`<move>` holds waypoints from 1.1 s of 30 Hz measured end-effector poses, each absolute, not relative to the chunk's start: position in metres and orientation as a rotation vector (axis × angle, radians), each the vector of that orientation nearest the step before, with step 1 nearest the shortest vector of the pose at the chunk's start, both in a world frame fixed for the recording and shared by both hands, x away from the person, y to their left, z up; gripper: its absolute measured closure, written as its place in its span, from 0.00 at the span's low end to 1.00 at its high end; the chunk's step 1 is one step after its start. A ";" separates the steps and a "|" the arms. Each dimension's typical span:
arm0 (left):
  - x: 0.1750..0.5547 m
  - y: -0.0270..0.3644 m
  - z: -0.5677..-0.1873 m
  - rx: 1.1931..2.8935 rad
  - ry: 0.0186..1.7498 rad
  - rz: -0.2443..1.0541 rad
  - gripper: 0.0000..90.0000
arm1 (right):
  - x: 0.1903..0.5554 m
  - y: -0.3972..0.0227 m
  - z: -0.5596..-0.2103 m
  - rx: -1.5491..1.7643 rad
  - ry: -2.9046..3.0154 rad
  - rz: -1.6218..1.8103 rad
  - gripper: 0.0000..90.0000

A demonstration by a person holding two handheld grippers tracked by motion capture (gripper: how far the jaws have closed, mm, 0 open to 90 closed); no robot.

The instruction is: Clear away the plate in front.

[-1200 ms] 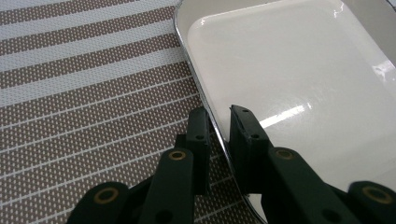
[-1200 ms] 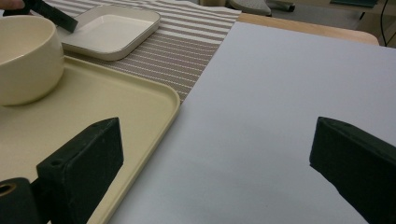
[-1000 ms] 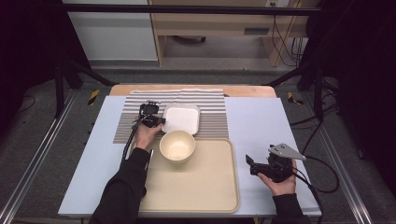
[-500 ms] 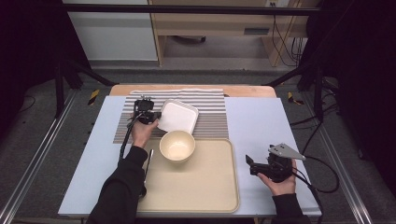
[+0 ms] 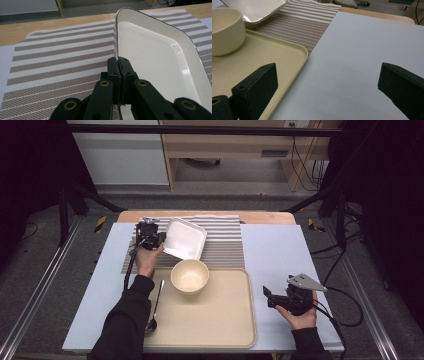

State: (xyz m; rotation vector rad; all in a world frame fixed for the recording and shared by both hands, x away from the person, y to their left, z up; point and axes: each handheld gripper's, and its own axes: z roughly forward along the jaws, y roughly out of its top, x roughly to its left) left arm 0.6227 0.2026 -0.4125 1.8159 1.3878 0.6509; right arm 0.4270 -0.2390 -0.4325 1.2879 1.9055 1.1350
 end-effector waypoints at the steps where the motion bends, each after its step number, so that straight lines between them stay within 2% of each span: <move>1: 0.622 0.204 -0.410 1.807 1.386 0.653 0.98 | 0.427 -0.239 -0.432 1.289 1.905 1.137 0.03; 16: 0.596 0.211 -0.362 1.718 1.274 0.701 0.98 | 0.427 -0.239 -0.432 1.284 1.903 1.134 0.03; 33: 0.544 0.210 -0.316 1.662 1.106 0.661 0.98 | 0.425 -0.241 -0.430 1.284 1.892 1.139 0.03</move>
